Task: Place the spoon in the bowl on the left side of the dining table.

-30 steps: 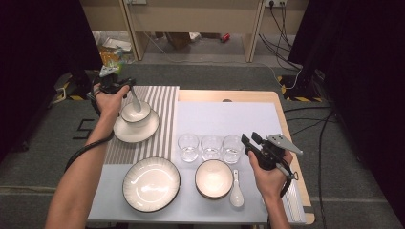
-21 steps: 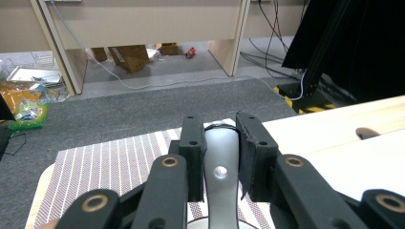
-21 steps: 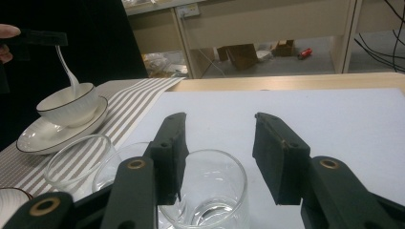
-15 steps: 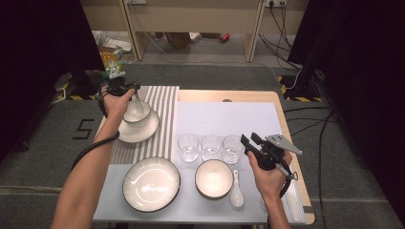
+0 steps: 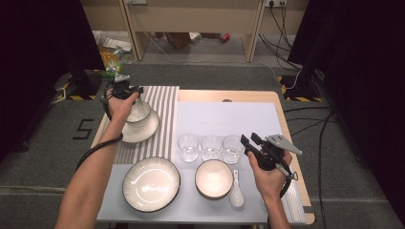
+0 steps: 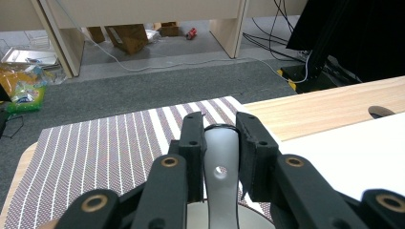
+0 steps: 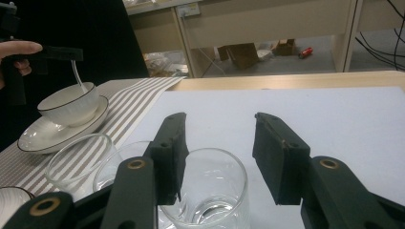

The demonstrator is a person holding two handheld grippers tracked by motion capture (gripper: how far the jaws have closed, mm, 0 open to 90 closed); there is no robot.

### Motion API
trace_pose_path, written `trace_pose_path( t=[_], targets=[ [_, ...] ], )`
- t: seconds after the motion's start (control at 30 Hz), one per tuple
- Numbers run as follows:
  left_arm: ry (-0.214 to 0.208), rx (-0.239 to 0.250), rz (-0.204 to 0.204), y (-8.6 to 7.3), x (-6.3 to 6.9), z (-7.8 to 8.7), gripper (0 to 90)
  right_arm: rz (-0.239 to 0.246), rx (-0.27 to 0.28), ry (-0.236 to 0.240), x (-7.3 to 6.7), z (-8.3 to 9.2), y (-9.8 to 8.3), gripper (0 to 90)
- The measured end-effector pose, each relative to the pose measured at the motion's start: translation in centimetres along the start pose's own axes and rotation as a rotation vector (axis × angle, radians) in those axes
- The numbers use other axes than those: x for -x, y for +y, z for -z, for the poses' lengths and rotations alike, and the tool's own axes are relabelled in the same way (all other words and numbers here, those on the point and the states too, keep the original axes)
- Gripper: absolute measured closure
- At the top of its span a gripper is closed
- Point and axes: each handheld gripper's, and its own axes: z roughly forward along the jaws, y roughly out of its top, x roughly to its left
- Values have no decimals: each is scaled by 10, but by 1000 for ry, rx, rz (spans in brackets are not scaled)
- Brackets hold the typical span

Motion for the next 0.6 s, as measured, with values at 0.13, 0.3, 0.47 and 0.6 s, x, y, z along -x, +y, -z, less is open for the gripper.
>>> trace_pose_path(
  t=[0.13,0.3,0.47,0.6],
  targets=[
    [-2,-8,2,-1,0,-2,728,-4,-6,0,0,0,-1,553],
    [5,-28,4,-4,0,-6,727,6,-9,-5,0,-1,-1,553],
    [1,-46,-5,-6,1,-9,726,7,-7,-5,1,-1,-2,553],
    [1,-60,-7,-7,1,-11,723,2,-10,-3,0,-1,-2,553]
  ],
)
